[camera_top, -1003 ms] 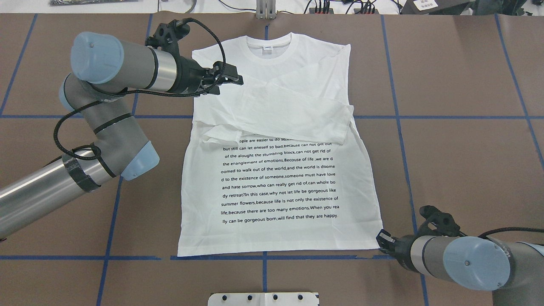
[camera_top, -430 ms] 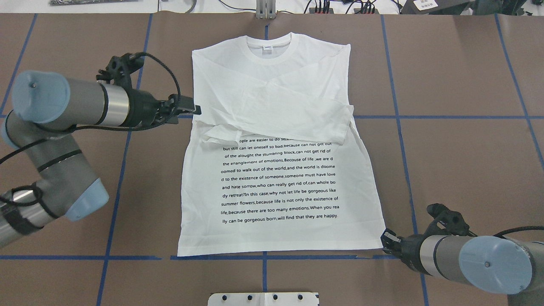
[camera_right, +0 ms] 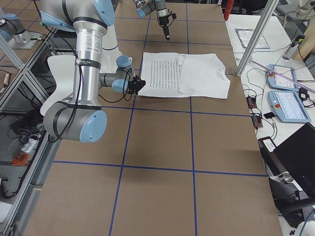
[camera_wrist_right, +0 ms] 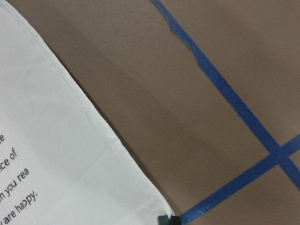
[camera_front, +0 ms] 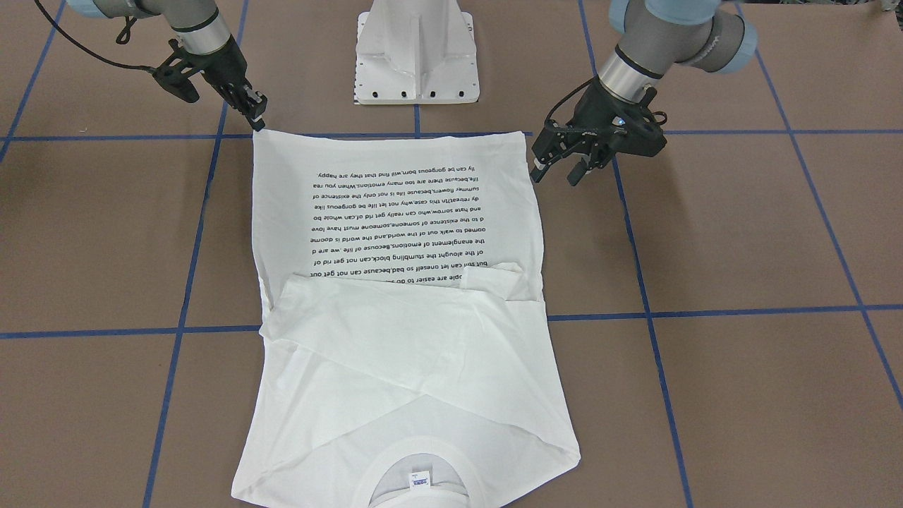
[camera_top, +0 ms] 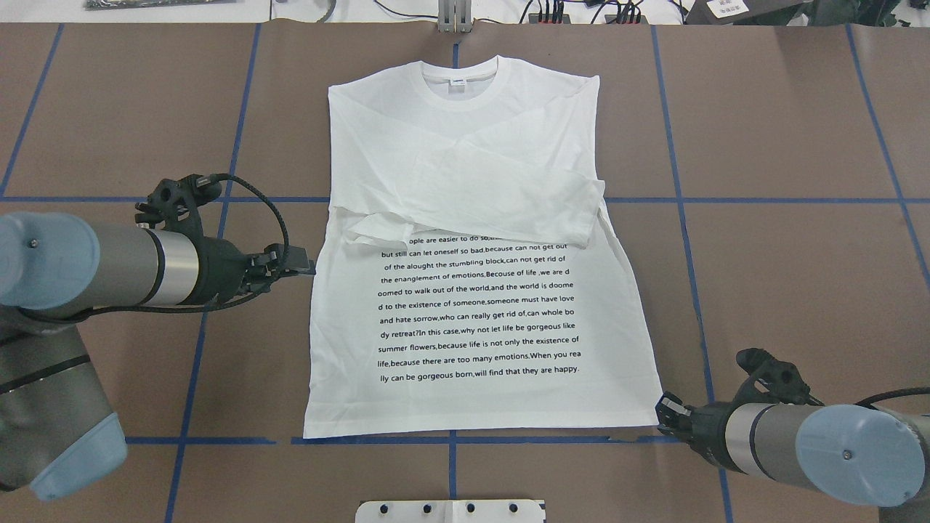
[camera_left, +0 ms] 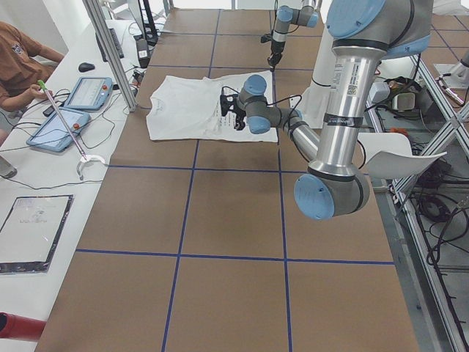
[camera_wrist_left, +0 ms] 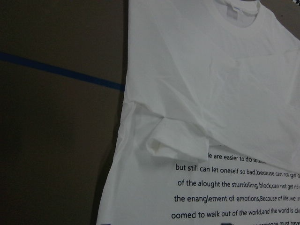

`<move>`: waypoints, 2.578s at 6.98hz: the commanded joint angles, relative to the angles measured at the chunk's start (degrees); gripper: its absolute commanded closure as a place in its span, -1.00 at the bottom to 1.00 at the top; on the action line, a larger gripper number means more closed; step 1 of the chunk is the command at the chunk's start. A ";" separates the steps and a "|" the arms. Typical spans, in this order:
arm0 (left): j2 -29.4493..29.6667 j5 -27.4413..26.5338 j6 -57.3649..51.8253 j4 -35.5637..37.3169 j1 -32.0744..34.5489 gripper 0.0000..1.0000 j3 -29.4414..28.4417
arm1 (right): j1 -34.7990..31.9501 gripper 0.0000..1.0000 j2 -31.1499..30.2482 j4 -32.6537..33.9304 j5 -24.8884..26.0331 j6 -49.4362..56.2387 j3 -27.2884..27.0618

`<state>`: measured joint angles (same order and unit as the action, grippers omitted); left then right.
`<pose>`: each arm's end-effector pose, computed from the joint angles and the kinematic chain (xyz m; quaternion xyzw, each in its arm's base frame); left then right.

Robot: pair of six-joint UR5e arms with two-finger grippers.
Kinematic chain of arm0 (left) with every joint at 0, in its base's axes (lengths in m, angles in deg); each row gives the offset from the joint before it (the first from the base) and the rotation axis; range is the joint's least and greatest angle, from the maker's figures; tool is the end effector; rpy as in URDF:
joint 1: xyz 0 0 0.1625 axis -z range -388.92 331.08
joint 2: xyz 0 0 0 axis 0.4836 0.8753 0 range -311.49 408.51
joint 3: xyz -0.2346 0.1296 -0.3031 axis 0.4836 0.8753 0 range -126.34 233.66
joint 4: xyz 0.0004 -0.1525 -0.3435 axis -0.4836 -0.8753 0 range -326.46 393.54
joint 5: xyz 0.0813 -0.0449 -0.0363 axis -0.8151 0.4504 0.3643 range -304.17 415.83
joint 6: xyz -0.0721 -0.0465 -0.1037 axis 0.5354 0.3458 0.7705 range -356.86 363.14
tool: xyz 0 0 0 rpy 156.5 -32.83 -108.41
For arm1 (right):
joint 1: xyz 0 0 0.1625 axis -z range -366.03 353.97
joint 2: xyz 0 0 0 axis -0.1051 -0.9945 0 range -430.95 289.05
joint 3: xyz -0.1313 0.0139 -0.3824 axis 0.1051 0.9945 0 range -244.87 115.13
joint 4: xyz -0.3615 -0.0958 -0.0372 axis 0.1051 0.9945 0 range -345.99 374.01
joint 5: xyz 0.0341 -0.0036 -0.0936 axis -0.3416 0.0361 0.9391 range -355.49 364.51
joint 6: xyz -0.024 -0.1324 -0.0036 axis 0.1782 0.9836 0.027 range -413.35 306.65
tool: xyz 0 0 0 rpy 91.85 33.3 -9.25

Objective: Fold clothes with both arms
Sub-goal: 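Grasp both hem corners nearest the robot with the left and right grippers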

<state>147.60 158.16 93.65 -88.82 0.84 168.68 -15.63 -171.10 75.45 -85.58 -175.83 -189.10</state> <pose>0.3954 -0.3465 0.3261 0.0507 0.5499 -0.1604 0.8181 -0.3890 -0.2007 0.4198 -0.0887 -0.4344 0.3215 0.8367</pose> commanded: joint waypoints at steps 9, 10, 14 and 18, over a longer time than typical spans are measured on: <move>0.05 -8.90 20.94 12.85 -20.62 -0.43 1.00 | -0.15 1.00 -1.18 0.00 0.26 -0.04 -0.13; 0.05 -8.99 20.94 13.02 -20.62 -0.40 0.91 | -0.15 1.00 -1.18 0.00 0.26 -0.04 -0.13; 0.31 -10.13 20.85 13.20 -20.62 -0.28 -0.32 | -0.15 1.00 -1.18 0.00 0.26 -0.04 -0.13; 0.32 -10.22 21.02 13.20 -20.62 1.00 -0.58 | -0.15 1.00 -1.53 0.00 0.26 -0.04 -0.48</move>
<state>147.91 147.95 114.63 -75.62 -19.78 168.10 -15.79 -172.52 75.45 -85.32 -175.87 -189.54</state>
